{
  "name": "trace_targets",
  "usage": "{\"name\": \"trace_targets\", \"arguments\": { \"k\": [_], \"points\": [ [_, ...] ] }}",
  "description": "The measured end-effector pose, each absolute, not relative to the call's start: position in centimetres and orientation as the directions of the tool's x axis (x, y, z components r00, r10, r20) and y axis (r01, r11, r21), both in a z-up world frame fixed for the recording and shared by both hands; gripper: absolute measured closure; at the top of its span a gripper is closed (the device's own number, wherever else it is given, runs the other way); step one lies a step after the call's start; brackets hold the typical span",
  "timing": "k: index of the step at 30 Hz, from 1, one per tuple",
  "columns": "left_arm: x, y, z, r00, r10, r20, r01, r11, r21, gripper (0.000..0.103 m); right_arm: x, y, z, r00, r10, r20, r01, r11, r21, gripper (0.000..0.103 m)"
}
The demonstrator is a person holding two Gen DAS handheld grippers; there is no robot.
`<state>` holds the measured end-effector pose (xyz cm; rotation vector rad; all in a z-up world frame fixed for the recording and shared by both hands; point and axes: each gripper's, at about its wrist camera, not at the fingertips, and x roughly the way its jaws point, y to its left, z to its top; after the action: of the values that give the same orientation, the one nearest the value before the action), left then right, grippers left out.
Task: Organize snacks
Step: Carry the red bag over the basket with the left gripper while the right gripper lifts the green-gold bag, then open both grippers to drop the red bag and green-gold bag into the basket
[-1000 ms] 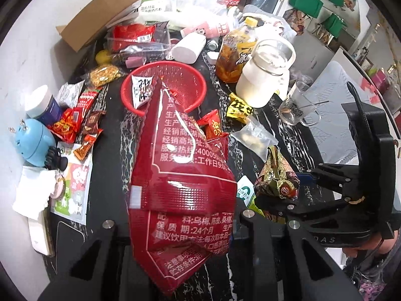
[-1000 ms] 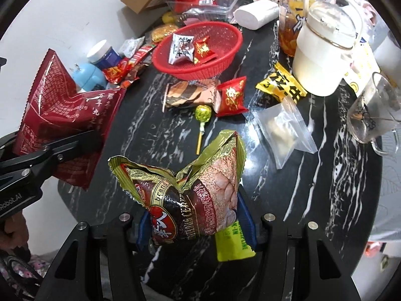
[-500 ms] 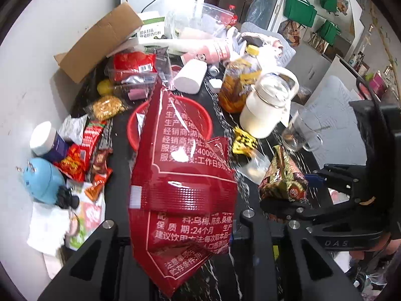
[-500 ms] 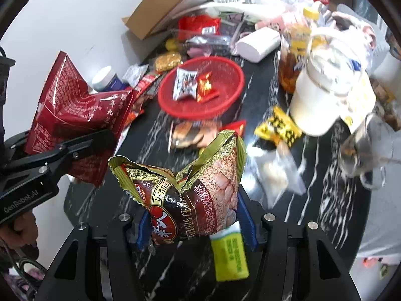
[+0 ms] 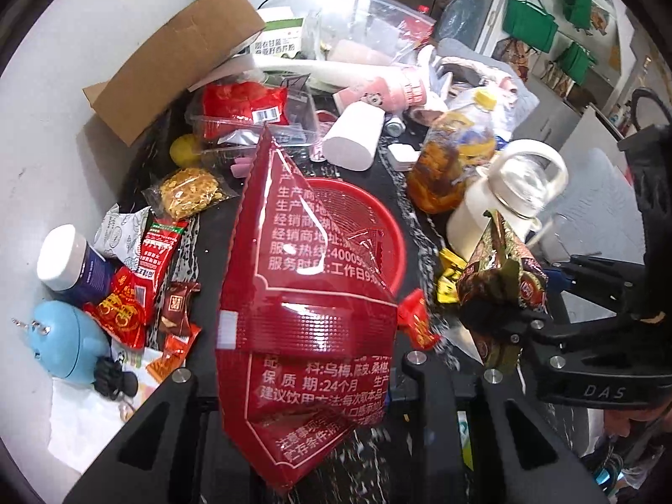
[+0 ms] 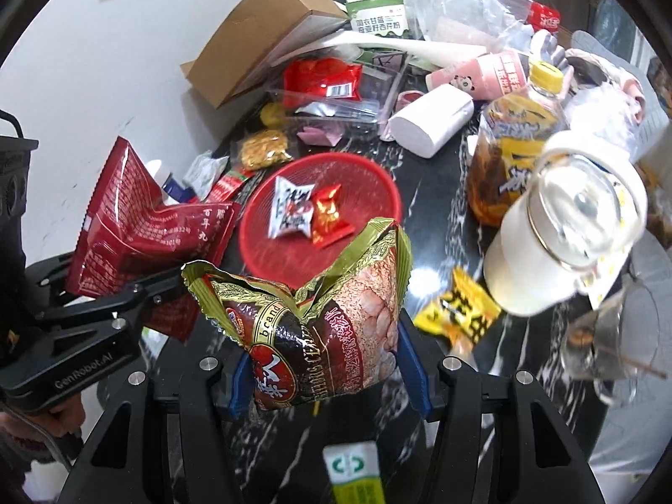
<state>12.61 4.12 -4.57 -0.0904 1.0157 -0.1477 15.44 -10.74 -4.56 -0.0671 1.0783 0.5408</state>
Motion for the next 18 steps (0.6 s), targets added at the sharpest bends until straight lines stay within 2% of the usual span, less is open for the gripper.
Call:
{"name": "trace_targets", "arguments": {
  "k": [18],
  "points": [
    [19.9, 5.3, -12.0, 0.375, -0.163, -0.913, 0.049, 0.986, -0.156, 0.076, 22.0, -8.9, -9.4, 0.298, 0.357, -0.885, -0.448, 0.871, 0.201, 0.046]
  ]
}}
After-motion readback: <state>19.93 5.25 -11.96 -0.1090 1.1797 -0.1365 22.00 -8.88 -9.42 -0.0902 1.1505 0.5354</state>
